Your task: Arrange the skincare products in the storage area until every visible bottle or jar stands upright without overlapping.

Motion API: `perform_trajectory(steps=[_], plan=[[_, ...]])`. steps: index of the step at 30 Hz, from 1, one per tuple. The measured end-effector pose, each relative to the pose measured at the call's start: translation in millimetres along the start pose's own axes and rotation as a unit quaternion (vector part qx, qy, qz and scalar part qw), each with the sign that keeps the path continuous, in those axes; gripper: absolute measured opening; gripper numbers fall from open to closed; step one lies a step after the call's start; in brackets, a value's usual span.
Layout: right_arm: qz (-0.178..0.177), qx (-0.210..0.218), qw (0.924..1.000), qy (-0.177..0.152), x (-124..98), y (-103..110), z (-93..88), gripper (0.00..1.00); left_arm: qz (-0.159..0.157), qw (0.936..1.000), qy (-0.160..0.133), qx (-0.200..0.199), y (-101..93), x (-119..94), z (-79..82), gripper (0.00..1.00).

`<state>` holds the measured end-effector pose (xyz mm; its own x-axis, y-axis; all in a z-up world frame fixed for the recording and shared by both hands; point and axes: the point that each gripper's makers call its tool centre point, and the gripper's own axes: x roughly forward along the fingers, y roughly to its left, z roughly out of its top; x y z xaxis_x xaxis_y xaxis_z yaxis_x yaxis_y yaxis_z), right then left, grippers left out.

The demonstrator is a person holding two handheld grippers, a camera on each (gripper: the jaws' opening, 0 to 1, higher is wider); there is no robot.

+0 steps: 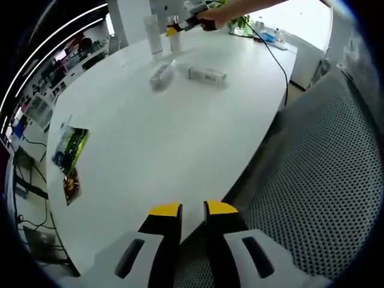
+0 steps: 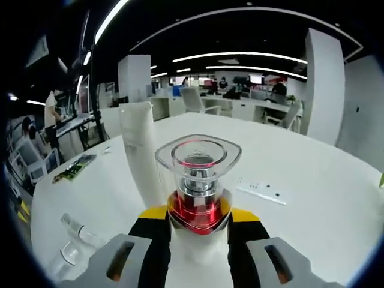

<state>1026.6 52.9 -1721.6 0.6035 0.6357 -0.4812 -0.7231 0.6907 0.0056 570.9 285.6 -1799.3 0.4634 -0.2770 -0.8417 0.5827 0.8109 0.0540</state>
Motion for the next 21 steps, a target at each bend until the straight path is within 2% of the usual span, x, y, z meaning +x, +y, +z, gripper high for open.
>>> perform_trajectory(steps=[3, 5, 10, 13, 21], plan=[[0.022, -0.006, 0.9997, 0.006, -1.9, 5.2, -1.4, 0.38, -0.001, 1.0, -0.002, 0.001, -0.4, 0.1, 0.9, 0.11], [0.03, -0.021, 0.9992, 0.018, -4.1, 4.4, -3.0, 0.37, 0.0, 1.0, -0.002, 0.001, -0.3, 0.0, 0.8, 0.11], [0.05, -0.03, 0.9974, 0.042, -6.8, -0.9, -5.6, 0.29, -0.003, 1.0, 0.002, 0.002, -1.3, 0.3, -0.1, 0.1], [0.068, -0.039, 0.9956, 0.052, -7.5, 2.7, -7.2, 0.29, -0.004, 1.0, 0.001, 0.002, -1.5, 0.2, 0.2, 0.1], [0.087, -0.055, 0.9928, 0.06, -1.7, 2.3, -5.8, 0.28, -0.005, 1.0, 0.003, 0.0, -1.5, 0.6, -0.6, 0.09]])
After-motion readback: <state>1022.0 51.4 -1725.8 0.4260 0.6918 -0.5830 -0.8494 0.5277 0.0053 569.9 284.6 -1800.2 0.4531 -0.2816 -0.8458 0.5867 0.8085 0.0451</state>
